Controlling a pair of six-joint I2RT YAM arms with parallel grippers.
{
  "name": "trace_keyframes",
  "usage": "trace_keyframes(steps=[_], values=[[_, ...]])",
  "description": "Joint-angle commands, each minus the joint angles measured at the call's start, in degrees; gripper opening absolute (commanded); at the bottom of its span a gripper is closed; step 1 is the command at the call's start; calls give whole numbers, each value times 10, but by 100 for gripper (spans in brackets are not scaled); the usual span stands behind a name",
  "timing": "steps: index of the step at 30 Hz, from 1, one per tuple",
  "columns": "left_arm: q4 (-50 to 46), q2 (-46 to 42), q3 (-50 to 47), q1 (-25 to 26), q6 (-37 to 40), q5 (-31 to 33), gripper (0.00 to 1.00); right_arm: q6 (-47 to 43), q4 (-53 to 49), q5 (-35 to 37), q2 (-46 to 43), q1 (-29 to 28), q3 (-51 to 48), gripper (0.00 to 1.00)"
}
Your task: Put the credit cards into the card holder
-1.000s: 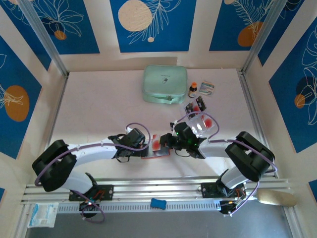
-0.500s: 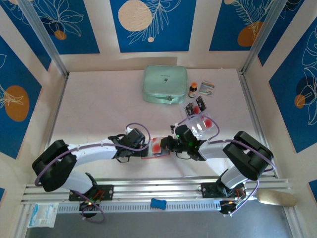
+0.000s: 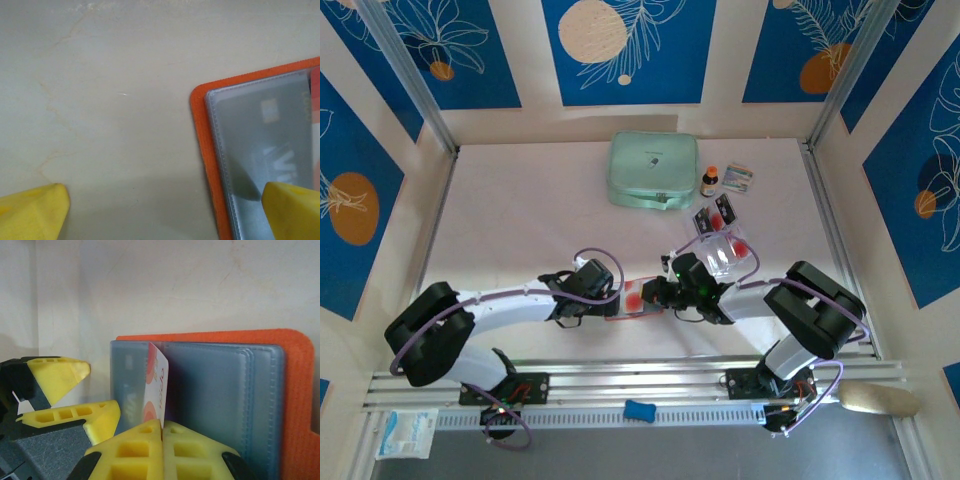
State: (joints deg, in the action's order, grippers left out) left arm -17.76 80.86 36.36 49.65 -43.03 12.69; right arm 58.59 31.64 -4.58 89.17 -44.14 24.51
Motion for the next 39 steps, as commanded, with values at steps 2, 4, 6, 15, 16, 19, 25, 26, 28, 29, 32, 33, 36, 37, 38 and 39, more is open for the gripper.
trace_keyframes(steps=[2, 4, 6, 15, 16, 19, 25, 26, 28, 29, 32, 33, 36, 37, 38, 39], values=[[-17, 6, -13, 4, -5, 9, 100, -7, -39, -6, -5, -2, -6, 0], [-17, 6, -14, 5, -6, 9, 100, -10, -46, -8, -8, -1, -6, 0], [-16, 6, -14, 5, -6, 9, 100, -13, -51, -9, -11, 0, -5, 0], [-14, 6, -16, 4, -7, 9, 100, -14, -64, -18, -3, 3, 3, 0], [-14, 6, -16, 4, -7, 9, 100, -15, -67, -20, 0, 3, 6, 0], [-14, 6, -16, 4, -7, 9, 100, -19, -74, -31, 13, 3, 18, 0], [-12, 7, -16, 5, -6, 9, 100, -30, -94, -54, 47, 3, 48, 0], [-12, 7, -16, 4, -6, 9, 100, -31, -98, -57, 53, 3, 51, 0], [-12, 6, -15, 4, -6, 9, 100, -31, -101, -63, 64, 2, 57, 0], [-11, 5, -15, 5, -6, 9, 100, -31, -103, -67, 69, 2, 60, 0], [-15, 3, -13, 5, -6, 10, 100, -33, -118, -70, 76, 2, 66, 0], [-18, 1, -11, 4, -6, 11, 100, -35, -125, -72, 76, 2, 69, 0], [-30, -14, -7, 4, -12, 24, 100, -42, -142, -71, 70, 6, 73, 5], [-35, -21, -5, 3, -16, 31, 100, -43, -147, -71, 67, 6, 75, 8], [-41, -29, -5, 1, -20, 39, 100, -45, -153, -71, 62, 7, 76, 11], [-46, -36, -6, -1, -23, 43, 100, -48, -159, -70, 59, 8, 78, 12]])
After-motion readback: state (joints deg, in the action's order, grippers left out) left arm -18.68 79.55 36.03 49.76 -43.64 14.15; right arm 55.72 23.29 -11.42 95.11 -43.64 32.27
